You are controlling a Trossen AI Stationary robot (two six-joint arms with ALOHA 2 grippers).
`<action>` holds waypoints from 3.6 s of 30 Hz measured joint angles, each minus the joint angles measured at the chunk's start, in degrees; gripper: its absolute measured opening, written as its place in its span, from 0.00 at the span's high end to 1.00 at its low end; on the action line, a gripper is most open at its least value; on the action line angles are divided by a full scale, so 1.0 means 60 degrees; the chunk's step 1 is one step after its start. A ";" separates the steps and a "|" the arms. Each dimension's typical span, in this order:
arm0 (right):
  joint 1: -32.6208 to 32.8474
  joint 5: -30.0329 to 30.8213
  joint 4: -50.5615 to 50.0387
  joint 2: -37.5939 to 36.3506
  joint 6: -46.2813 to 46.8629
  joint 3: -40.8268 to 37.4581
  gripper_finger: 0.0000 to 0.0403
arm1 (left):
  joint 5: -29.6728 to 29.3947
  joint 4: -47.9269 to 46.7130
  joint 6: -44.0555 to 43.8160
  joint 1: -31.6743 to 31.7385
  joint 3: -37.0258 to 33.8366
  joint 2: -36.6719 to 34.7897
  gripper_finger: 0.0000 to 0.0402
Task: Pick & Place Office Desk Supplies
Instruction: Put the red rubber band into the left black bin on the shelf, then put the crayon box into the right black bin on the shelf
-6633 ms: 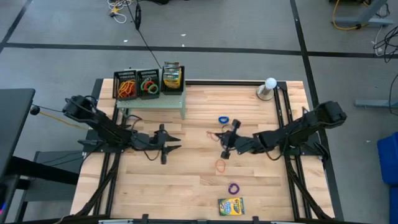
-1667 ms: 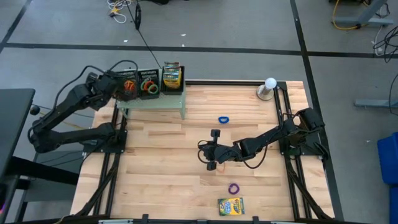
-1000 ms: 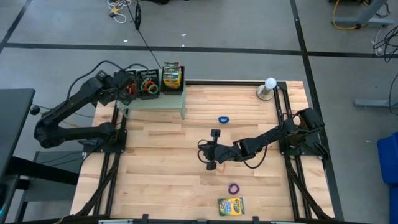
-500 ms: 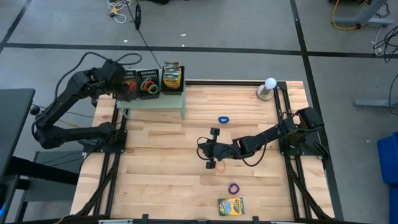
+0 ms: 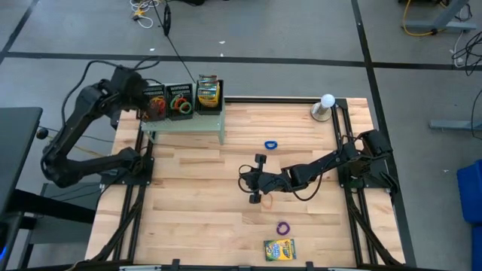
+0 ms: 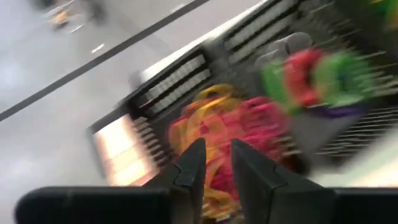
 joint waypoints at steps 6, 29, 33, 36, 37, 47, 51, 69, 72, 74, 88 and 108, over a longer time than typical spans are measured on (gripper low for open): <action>0.0000 0.0003 -0.0007 0.0000 0.0177 0.0000 0.94 | 0.1124 0.0301 -0.0071 -0.0423 -0.0516 -0.0406 0.90; 0.0000 0.0006 -0.0177 -0.0002 0.0239 0.0000 0.94 | 0.1327 0.3321 0.0243 0.0326 -0.3180 -0.0665 0.98; 0.0000 0.0006 -0.0197 -0.0004 0.0239 0.0000 0.94 | 0.0250 0.3866 0.0055 -0.0251 -0.3582 -0.0700 0.98; 0.0000 0.0006 -0.0207 0.0000 0.0239 0.0000 0.94 | -0.0569 0.4040 -0.0006 -0.0611 -0.3745 -0.0690 0.98; 0.0000 0.0006 -0.0208 -0.0004 0.0239 0.0000 0.94 | -0.0897 0.4064 0.0059 -0.0689 -0.3759 -0.0680 0.98; 0.0000 0.0006 -0.0212 -0.0003 0.0239 0.0000 0.94 | -0.3055 0.3296 0.0488 -0.0845 -0.3759 -0.1347 0.98; 0.0000 0.0006 -0.0214 -0.0004 0.0239 0.0000 0.94 | -0.3033 0.2966 0.0695 -0.0838 -0.3614 -0.1991 0.98; 0.0211 0.0439 -0.0267 -0.0113 0.0000 0.0000 0.98 | 0.2681 0.6716 -0.0078 -0.3689 -0.6358 -0.6329 0.98; 0.0160 0.0354 -0.0200 -0.0113 0.0068 -0.0051 0.99 | 0.2702 0.7314 -0.0172 -0.4403 -0.6860 -0.6075 0.98; 0.0163 0.0363 -0.0208 -0.0113 0.0065 -0.0051 0.99 | 0.2203 0.7957 -0.0252 -0.4920 -0.6870 -0.5928 0.98; 0.0884 0.0871 -0.1743 -0.1154 0.0860 -0.0058 0.99 | -0.1944 0.9768 0.0391 -0.9889 -0.6889 -0.3999 0.98; 0.2482 0.0190 -0.5965 -0.1814 0.4474 -0.0062 0.98 | 0.5310 1.5528 0.1947 -0.9029 -0.6885 0.0417 0.98</action>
